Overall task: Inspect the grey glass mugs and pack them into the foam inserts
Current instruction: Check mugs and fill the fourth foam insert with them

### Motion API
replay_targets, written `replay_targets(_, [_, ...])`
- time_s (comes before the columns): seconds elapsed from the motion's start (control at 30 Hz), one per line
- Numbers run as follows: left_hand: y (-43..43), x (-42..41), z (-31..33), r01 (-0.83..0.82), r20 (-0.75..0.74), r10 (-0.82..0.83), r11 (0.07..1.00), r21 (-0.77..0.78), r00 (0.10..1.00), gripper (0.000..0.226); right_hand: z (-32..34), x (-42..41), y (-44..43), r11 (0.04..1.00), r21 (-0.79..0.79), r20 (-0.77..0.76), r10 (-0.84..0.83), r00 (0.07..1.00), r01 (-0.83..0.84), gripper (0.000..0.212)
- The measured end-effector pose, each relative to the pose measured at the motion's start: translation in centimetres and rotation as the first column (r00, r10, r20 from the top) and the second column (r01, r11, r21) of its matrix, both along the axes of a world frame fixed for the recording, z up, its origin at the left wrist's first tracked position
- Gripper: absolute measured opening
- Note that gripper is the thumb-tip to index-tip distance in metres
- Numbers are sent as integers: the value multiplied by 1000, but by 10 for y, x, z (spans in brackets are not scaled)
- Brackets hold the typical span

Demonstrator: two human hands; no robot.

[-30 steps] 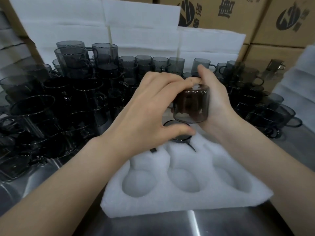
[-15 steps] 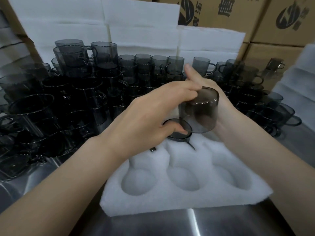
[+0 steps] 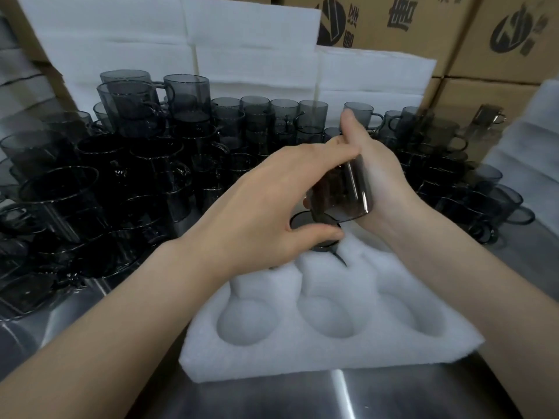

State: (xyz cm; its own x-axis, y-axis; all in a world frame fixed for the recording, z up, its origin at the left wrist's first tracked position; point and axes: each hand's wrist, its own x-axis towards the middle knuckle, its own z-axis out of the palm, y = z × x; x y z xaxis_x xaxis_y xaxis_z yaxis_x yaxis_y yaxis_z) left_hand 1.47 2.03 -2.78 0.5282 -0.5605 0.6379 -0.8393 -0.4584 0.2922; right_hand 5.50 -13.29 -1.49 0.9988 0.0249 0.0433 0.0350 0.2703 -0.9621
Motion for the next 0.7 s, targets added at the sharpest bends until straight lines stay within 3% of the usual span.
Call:
replay_targets(0.17, [0, -3, -2, 6, -11, -7, 997, -72, 1000, 74, 0, 0, 0, 997, -79, 31, 8, 999, -6, 64])
replay_targets(0.37, [0, -2, -3, 29, -9, -30, 995, -99, 1000, 74, 0, -1, -1, 998, -25, 8, 51, 999, -50, 60])
replay_targets(0.47, [2, 0, -3, 5, -61, -20, 972, -234, 998, 68, -1, -2, 0, 996, -85, 149, 29, 988, -16, 59])
replay_targets(0.57, [4, 1, -3, -103, -290, -44, 876, -471, 956, 65, 3, -3, -5, 989, -147, 363, 34, 931, 22, 34])
replay_targets(0.63, [7, 4, -4, -178, -383, -76, 793, -583, 921, 56, 3, -9, -6, 960, -280, 512, 155, 845, -7, 26])
replay_targets(0.7, [9, 6, -4, -246, -422, -49, 750, -614, 905, 41, 0, -17, -5, 853, -520, 604, 334, 724, 40, 45])
